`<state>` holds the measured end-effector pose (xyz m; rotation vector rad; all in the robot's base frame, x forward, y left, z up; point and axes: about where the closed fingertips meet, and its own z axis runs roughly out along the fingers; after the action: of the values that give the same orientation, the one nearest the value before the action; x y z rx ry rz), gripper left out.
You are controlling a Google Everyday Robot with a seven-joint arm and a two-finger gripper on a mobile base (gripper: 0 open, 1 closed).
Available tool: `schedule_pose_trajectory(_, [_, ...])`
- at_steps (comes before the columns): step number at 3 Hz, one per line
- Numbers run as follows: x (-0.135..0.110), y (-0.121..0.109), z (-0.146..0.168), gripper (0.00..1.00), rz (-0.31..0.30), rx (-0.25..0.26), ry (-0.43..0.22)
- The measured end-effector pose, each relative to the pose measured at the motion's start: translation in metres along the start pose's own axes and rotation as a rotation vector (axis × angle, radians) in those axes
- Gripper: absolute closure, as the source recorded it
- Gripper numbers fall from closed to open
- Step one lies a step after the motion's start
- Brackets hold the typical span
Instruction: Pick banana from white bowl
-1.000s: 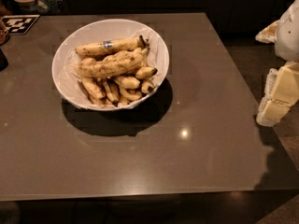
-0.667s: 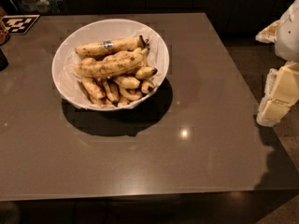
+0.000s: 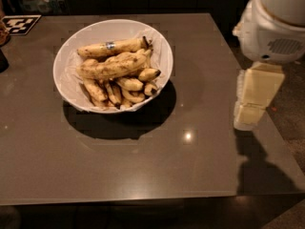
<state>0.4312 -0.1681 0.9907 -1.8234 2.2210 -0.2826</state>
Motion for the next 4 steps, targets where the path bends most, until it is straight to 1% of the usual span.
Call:
schedule_pose_trajectory(1, [-0.048, 0.008, -0.011, 0.0, -0.123, 0.024, 0.07])
schedule_pose_trajectory(2, [-0.055, 0.007, -0.02, 0.0, -0.132, 0.057, 0.057])
schedule_pose_trajectory(3, [-0.068, 0.008, -0.031, 0.0, -0.148, 0.107, 0.025])
schedule_pose_trajectory(4, [-0.103, 0.001, -0.041, 0.0, -0.183, 0.141, 0.007])
